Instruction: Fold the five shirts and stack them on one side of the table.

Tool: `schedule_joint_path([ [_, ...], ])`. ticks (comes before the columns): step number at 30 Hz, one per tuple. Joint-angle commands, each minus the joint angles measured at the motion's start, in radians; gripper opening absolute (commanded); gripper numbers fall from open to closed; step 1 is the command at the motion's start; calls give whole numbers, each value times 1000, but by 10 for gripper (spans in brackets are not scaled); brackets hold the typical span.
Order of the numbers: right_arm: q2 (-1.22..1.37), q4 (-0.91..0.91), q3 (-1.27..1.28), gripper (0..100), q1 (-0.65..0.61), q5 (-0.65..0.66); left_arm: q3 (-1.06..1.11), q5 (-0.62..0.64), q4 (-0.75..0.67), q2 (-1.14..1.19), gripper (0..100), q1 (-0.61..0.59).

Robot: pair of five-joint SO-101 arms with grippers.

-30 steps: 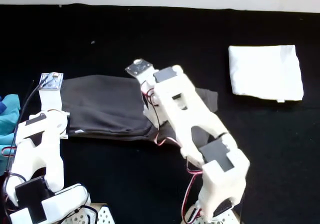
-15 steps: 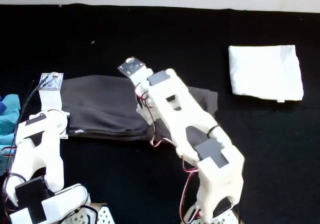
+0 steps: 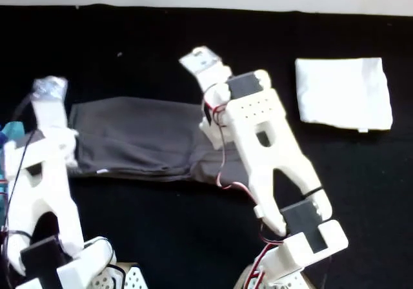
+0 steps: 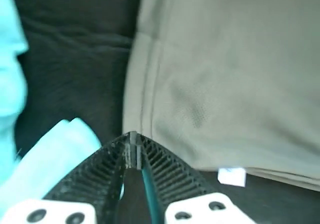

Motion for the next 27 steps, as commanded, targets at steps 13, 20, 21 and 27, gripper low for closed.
schedule_joint_path([
  [13, -329, 194, -39, 7, 148, 103, -812, 95, 233, 694, 224, -5],
  [20, -504, 194, 85, 7, 346, 110, -1072, 92, 373, 977, 224, 35],
  [21, -526, 191, 116, 7, 369, 110, -1106, 92, 417, 1006, 224, 51],
  [27, -639, 186, 277, 7, 496, 198, -1320, 92, 724, 1167, 221, 159],
])
